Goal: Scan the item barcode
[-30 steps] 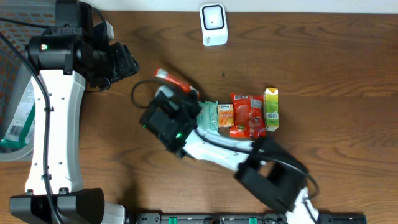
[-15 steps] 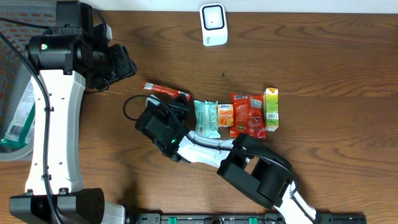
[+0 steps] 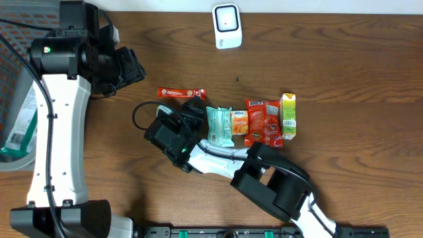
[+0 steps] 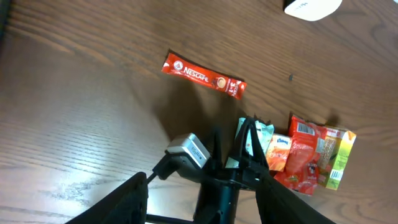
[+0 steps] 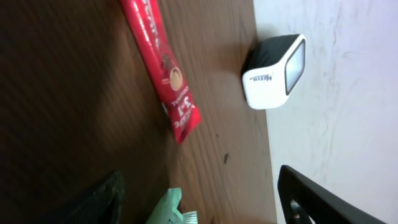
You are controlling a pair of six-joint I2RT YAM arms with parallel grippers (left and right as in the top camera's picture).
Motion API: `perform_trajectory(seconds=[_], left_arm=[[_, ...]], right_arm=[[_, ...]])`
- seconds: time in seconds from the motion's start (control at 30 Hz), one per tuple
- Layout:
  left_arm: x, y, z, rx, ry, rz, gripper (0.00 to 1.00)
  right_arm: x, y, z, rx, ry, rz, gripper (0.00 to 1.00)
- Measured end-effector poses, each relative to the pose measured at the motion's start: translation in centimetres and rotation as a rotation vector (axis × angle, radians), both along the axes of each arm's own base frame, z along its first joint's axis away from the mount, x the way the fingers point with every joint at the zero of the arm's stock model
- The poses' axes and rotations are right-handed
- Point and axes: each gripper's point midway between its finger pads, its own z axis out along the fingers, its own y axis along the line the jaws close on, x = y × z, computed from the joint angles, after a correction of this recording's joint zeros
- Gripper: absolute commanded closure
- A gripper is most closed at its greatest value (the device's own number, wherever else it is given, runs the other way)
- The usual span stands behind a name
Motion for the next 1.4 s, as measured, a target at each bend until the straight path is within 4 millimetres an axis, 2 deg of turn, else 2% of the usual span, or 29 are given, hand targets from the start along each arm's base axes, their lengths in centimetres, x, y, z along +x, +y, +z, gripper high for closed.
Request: perform_trajectory(seconds=[0.17, 0.23, 0.3, 0.47, 0.53, 0.57, 0.67, 0.77, 0.83, 1.0, 1.17, 1.4], left_arm=[[0.2, 0.0, 0.1, 0.0, -0.008, 0.0, 0.43], [0.5, 0.0, 0.2, 0.0, -0.022, 0.0, 0.43], [0.7, 0.0, 0.3, 0.001, -0.033, 0.0, 0.43], [1.0, 0.0, 0.5, 0.001, -0.047, 0.0, 0.43], [1.0, 0.0, 0.5, -0.001, -0.046, 0.003, 0.43], [1.0, 0.0, 0.5, -0.002, -0.046, 0.006, 0.43], [1.2, 0.0, 0.4, -0.006, -0.049, 0.015, 0.43], [1.6, 0.0, -0.3, -0.01, -0.049, 0.025, 0.43], [1.7, 0.0, -1.0, -0.014, -0.04, 0.033, 0.43], [2.6, 0.0, -4.0, -0.024, -0.03, 0.052, 0.43], [3.6, -1.0, -7.7, -0.033, -0.04, 0.045, 0.43], [5.4, -2.8, -10.5, -0.013, -0.131, 0.018, 0.44]], right_arm=[[-1.4, -0.2, -1.4, -0.009, 0.138, 0.046, 0.25], [-1.9, -0.2, -0.8, 0.054, 0.197, 0.055, 0.27], [-1.8, -0.2, 0.8, 0.151, 0.24, 0.05, 0.29], [-0.6, -1.4, 6.7, 0.515, 0.415, 0.069, 0.28], [0.6, -2.4, 8.6, 0.692, 0.514, 0.087, 0.36], [1.1, -3.1, 8.7, 0.768, 0.57, 0.083, 0.37], [1.2, -4.6, 7.7, 0.885, 0.722, 0.058, 0.38], [1.4, -6.1, 6.6, 0.956, 0.821, 0.024, 0.31], [1.4, -6.4, 6.2, 0.988, 0.864, 0.024, 0.25], [1.1, -5.5, 5.6, 1.002, 0.909, 0.08, 0.21], [1.9, -4.3, 4.3, 1.027, 0.915, 0.113, 0.21], [3.7, -3.2, 2.2, 1.117, 0.907, 0.061, 0.21]])
